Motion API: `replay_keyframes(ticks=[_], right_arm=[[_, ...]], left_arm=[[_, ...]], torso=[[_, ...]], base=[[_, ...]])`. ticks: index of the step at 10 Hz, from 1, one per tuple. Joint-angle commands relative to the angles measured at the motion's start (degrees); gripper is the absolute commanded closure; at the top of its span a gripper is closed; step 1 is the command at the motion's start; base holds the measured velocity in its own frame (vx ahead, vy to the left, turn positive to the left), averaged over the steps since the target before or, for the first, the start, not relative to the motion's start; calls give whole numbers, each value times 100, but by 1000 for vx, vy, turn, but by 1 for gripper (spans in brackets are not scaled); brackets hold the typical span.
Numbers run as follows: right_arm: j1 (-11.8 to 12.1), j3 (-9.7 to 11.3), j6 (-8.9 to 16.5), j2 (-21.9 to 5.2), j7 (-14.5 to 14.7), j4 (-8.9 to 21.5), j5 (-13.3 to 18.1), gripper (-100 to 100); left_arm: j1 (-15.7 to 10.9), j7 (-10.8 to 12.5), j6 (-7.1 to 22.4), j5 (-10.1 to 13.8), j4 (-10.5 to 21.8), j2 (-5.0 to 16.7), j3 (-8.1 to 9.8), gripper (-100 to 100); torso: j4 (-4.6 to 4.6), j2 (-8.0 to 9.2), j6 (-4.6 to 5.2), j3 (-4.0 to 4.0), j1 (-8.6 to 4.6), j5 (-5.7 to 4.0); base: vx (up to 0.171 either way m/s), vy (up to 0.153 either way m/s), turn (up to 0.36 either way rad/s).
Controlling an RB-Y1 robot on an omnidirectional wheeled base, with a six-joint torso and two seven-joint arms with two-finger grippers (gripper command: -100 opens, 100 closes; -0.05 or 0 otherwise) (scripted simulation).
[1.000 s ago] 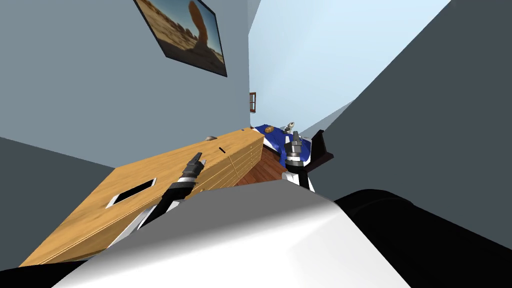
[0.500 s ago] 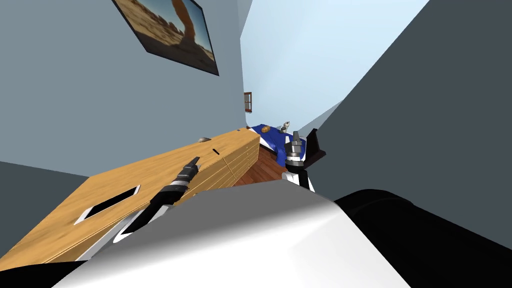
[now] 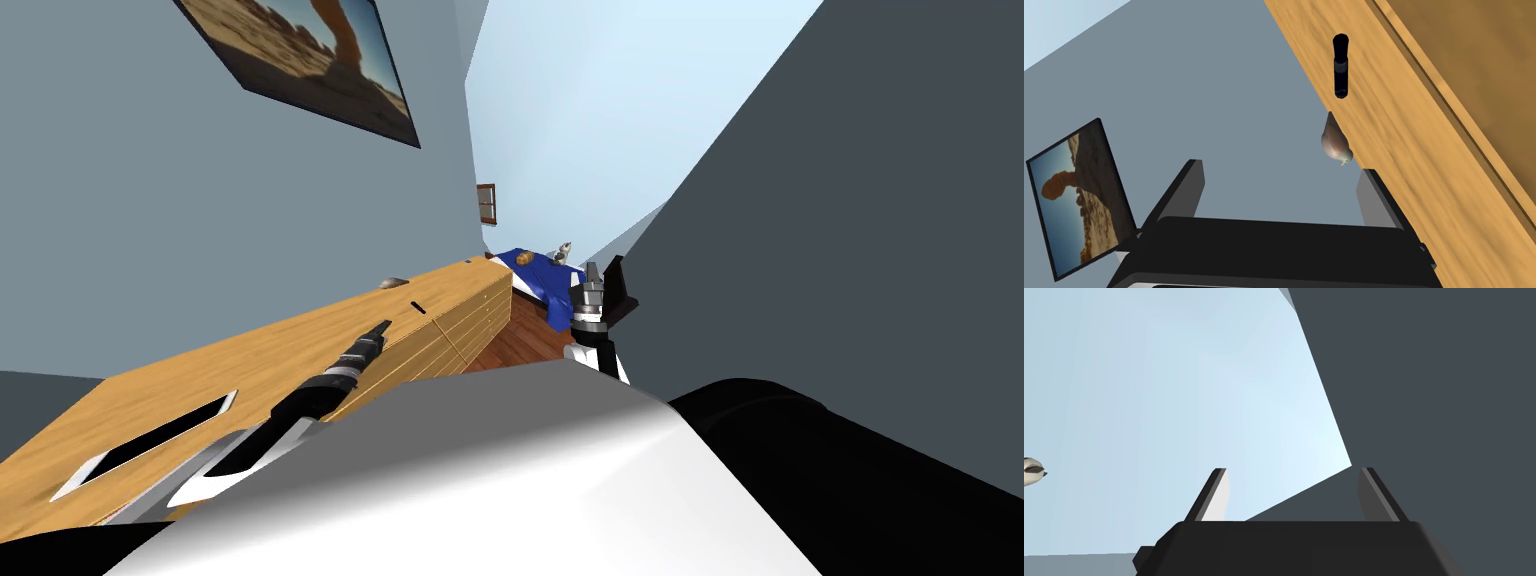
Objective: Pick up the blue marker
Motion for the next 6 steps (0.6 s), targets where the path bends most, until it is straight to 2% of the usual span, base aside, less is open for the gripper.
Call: replay_keyframes(ticks=[1, 3, 4, 6], right_arm=[[0, 0, 0, 0, 0, 0, 0, 0], [0, 0, 0, 0, 0, 0, 0, 0], [1, 0, 0, 0, 0, 0, 0, 0], [0, 0, 0, 0, 0, 0, 0, 0]], left_arm=[[58, -19, 126, 38, 44, 197, 52, -100], [194, -82, 429, 128, 267, 570, 172, -100], [194, -82, 429, 128, 267, 633, 172, -100], [300, -156, 722, 201, 500, 1009, 264, -100]], torso=[[0, 0, 0, 0, 0, 0], [-2, -9, 1, -5, 7, 1], [-4, -19, -1, -11, 5, 0], [-2, -10, 0, -6, 13, 2]], base=[[31, -77, -36], [71, -90, -102], [55, -69, -31], [55, -79, -100]])
